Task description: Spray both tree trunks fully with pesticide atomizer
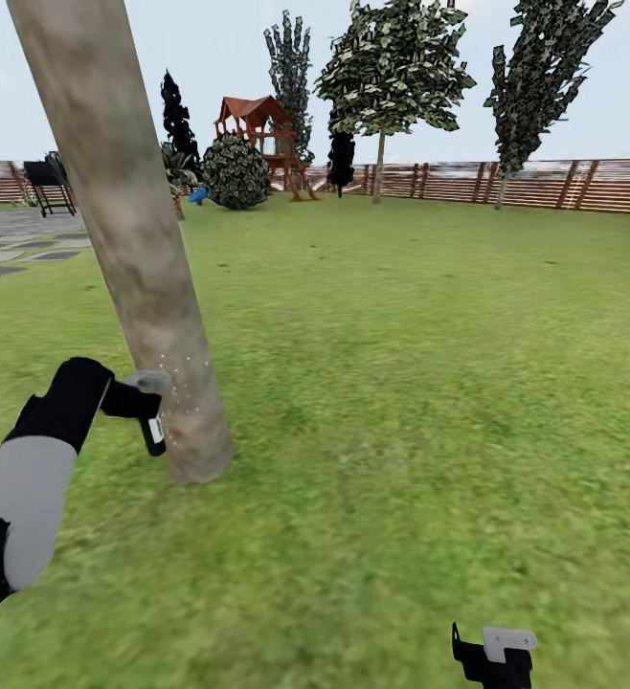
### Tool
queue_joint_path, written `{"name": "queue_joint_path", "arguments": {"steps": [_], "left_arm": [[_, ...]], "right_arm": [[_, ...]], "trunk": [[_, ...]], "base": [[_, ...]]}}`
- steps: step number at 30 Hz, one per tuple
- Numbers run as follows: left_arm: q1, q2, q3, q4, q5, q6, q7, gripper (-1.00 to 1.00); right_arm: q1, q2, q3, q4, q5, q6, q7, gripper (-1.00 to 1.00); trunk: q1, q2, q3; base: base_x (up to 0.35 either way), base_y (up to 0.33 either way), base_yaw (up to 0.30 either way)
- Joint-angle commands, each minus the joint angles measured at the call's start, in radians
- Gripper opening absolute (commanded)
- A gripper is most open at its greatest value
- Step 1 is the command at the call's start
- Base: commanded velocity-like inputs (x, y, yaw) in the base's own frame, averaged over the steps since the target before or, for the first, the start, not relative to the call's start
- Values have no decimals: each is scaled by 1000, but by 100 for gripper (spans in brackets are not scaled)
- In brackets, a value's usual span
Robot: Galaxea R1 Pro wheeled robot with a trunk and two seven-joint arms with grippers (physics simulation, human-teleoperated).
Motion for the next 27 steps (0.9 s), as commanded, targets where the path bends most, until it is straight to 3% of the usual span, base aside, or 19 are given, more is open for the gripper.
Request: {"name": "queue_joint_path", "arguments": {"steps": [1,3,5,7,10,19,22,27], "left_arm": [[-22,1,2,-3,-13,23,-10,-100],[-41,8,1,-4,-17,31,-10,-100],[-48,29,0,-3,-18,33,-10,-100],[-45,70,-1,-3,-19,31,-10,-100],[-34,88,-3,-4,-20,30,-10,-100],[55,87,-4,10,-22,23,-6,-100],[122,84,-2,6,-19,19,-6,-100],[162,50,-32,-6,-16,16,-3,-100]], "right_arm": [[-1,0,-7,1,11,-2,-4,100],[-1,0,-7,0,11,-2,-4,100],[-1,0,-7,1,11,-2,-4,100],[-1,0,-7,0,11,-2,-4,100],[-1,0,-7,1,11,-2,-4,100],[-1,0,-7,1,11,-2,-4,100],[-1,0,-7,1,11,-2,-4,100],[-1,0,-7,1,11,-2,-4,100]], "trunk": [[0,0,-1],[0,0,-1],[0,0,-1],[0,0,-1],[0,0,-1],[0,0,-1],[0,0,-1],[0,0,-1]], "base": [[0,0,0],[0,0,0],[0,0,0],[0,0,0],[38,33,0],[115,253,0],[3,31,0],[0,1,0]]}}
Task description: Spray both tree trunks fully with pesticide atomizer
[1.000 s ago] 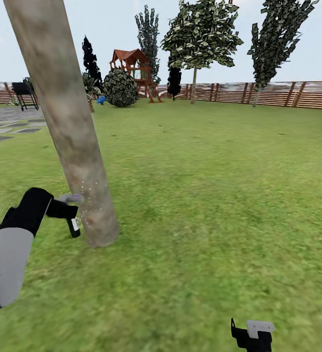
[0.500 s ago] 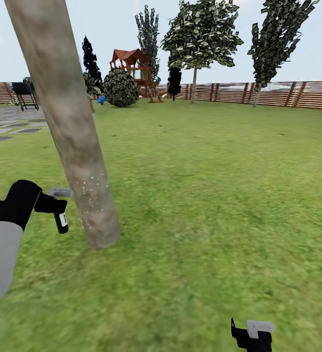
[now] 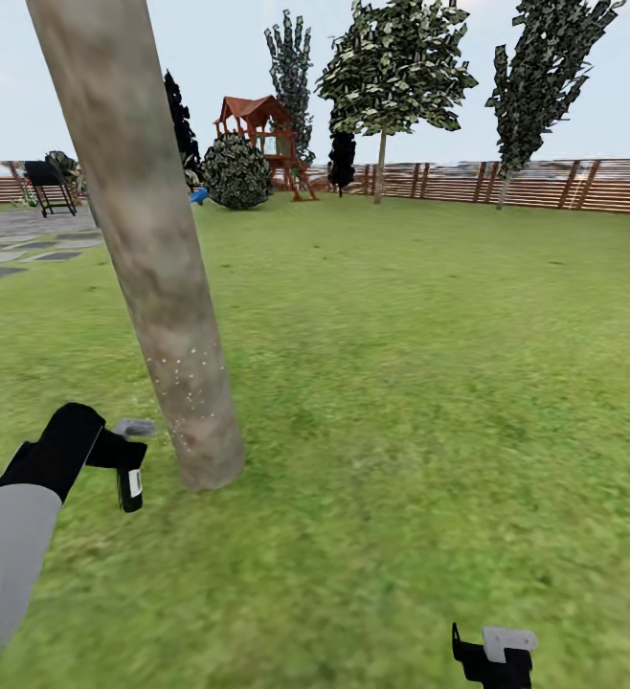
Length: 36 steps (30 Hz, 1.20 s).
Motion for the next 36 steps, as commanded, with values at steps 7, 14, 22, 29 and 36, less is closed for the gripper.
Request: {"name": "queue_joint_path", "arguments": {"steps": [7,14,22,29,36], "left_arm": [[0,-14,4,-4,-12,1,-9,-100],[1,-12,7,-4,-13,0,-9,-100],[2,-12,4,-3,-18,0,-5,-100],[47,-20,11,16,8,-113,115,-100],[70,-61,14,77,103,-139,198,-100]], "right_arm": [[-1,0,-7,1,11,-3,-4,100],[-1,0,-7,1,11,-3,-4,100],[-1,1,-7,1,11,-3,-4,100],[-1,2,-7,0,10,-3,-4,100],[-1,0,-7,1,11,-4,-4,100]], "trunk": [[0,0,-1],[0,0,-1],[0,0,-1],[0,0,-1],[0,0,-1]], "base": [[110,-133,0],[26,-265,0],[-70,-276,65],[-1,-276,224],[0,-276,14]]}}
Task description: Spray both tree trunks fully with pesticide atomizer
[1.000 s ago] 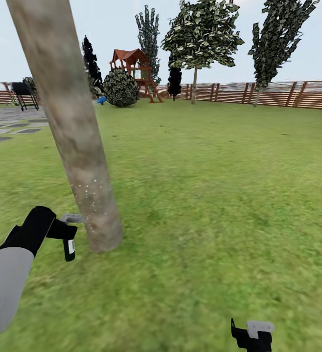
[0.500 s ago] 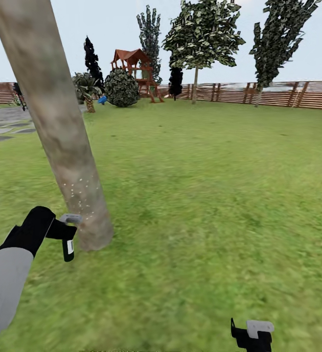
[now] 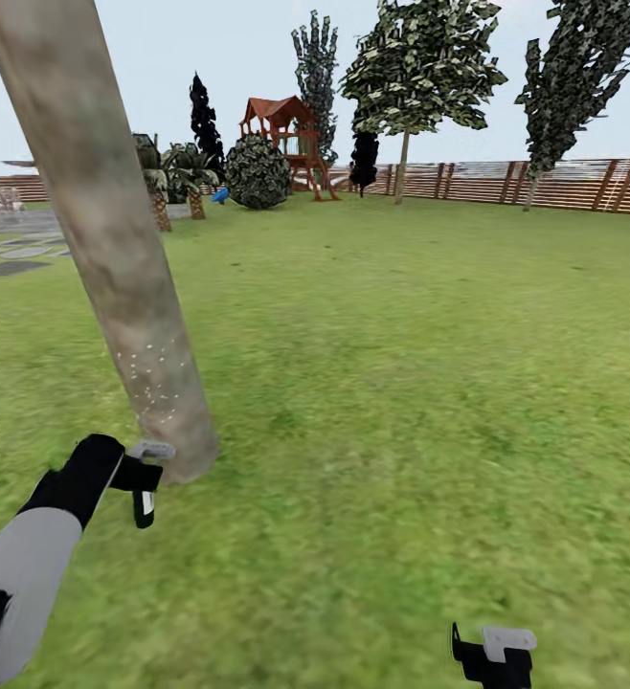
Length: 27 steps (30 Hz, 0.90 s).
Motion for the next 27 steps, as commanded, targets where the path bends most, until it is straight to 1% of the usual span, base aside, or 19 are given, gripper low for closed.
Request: {"name": "queue_joint_path", "arguments": {"steps": [1,2,3,4,5,6,7,8,9,11,14,21,27], "left_arm": [[1,-4,5,17,-6,-24,29,-100],[1,-5,5,36,-2,-50,57,-100],[2,-6,13,77,23,-98,107,-100],[2,-6,23,97,43,-114,130,-100],[2,-6,38,126,74,-128,168,-100],[2,-6,49,142,94,-136,197,-100],[2,-6,64,161,123,-153,245,-100],[3,-6,72,176,152,-189,292,-100],[3,-7,77,196,174,-224,328,-100],[3,-7,81,233,193,-260,360,-100],[3,-5,84,251,201,-275,373,-100],[3,-5,85,248,203,-280,377,-100],[3,-16,83,250,204,-281,377,-100]], "right_arm": [[-1,0,-7,1,11,-2,-4,100],[-1,0,-7,1,11,-2,-4,100],[-1,0,-7,1,11,-2,-4,100],[-1,0,-7,1,11,-1,-4,100],[-1,0,-7,1,10,-1,-4,100],[-1,0,-7,1,10,-1,-4,100],[-1,1,-7,0,10,-1,-4,100],[-1,1,-7,0,10,-1,-4,100],[-1,1,-7,0,10,-1,-4,100],[-1,2,-7,0,10,-1,-4,100],[-1,2,-7,0,10,-1,-4,100],[-1,2,-7,1,10,-1,-4,100],[-1,2,-6,1,11,-1,-4,100]], "trunk": [[0,0,-1],[0,0,-1],[0,0,-1],[0,0,-1],[0,0,-1],[0,0,-1],[0,0,-1],[0,0,-1],[0,0,-1],[0,0,-1],[0,0,-1],[0,0,-1],[0,0,-1]], "base": [[0,-276,1],[5,-276,0],[43,-276,0],[55,-276,0],[67,-276,0],[73,-276,0],[77,-276,0],[79,-276,0],[82,-276,0],[99,-274,58],[160,-251,206],[250,-183,271],[258,-179,276]]}}
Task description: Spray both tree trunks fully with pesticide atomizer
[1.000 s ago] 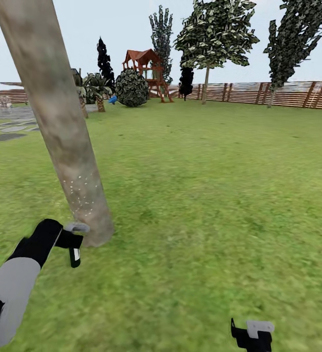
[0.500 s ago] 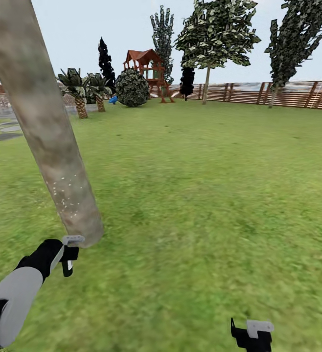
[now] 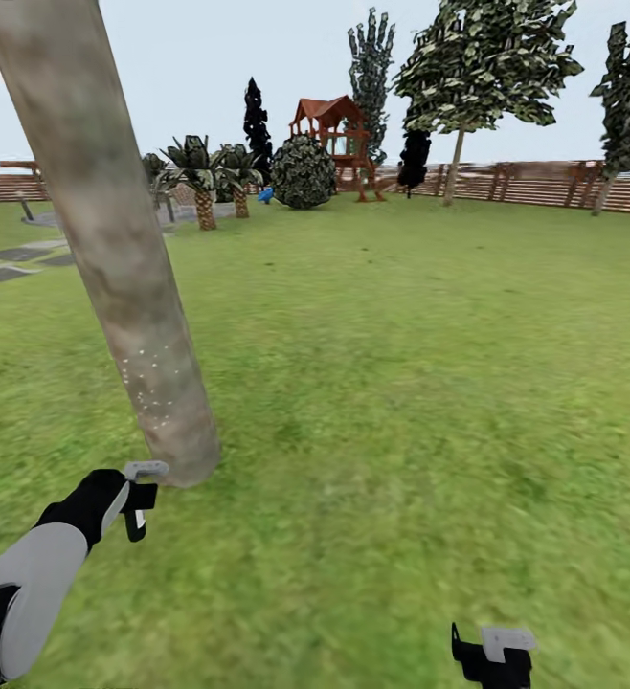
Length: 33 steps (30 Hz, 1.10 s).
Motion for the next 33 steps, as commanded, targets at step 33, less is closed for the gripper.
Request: {"name": "queue_joint_path", "arguments": {"steps": [33], "left_arm": [[18,-6,5,6,-10,12,75,-100]], "right_arm": [[0,0,-7,1,11,-2,-4,100]], "trunk": [[0,0,-1]], "base": [[161,-243,134]]}}
